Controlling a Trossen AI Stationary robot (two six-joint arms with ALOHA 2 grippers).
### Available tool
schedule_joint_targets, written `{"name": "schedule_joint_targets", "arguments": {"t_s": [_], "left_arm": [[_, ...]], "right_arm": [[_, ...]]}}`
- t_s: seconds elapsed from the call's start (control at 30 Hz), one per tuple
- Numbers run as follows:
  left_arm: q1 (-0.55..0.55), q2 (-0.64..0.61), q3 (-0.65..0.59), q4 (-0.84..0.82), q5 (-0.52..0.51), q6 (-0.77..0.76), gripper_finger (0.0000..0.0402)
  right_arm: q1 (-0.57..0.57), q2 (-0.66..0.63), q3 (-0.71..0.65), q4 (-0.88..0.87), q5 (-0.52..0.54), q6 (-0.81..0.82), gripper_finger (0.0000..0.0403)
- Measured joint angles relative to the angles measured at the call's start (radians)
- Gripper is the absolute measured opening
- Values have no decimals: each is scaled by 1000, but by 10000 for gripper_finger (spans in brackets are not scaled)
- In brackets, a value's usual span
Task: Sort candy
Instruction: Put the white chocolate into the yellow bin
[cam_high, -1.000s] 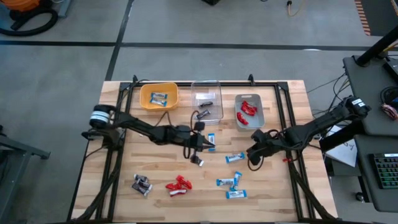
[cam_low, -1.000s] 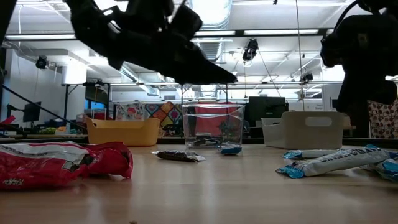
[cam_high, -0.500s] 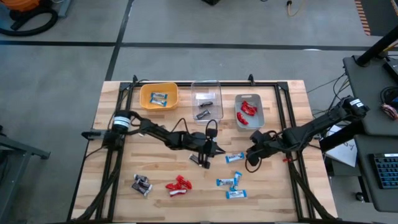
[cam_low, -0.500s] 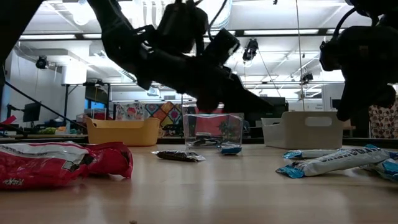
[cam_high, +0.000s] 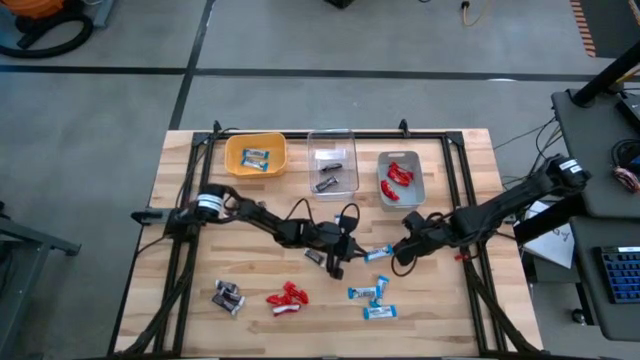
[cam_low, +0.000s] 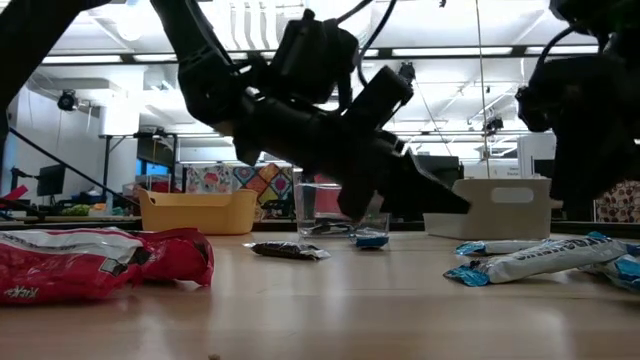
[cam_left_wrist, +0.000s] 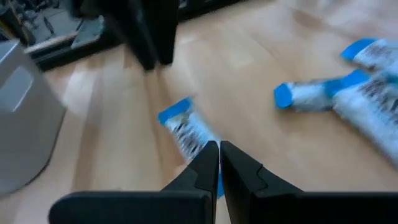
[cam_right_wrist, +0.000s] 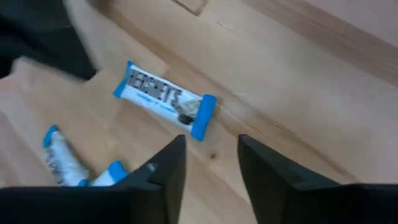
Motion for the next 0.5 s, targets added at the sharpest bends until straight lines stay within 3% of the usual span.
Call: {"name": "schedule_joint_targets", "arguments": {"t_s": [0.23, 0.5], "left_arm": [[-2, 29, 28, -7, 2, -4, 0], [-2, 84, 56, -13, 25, -49, 0]], "right_arm": [[-2, 72, -8, 37, 27, 8, 211], [-3, 143, -11, 113, 52, 8, 240]]}}
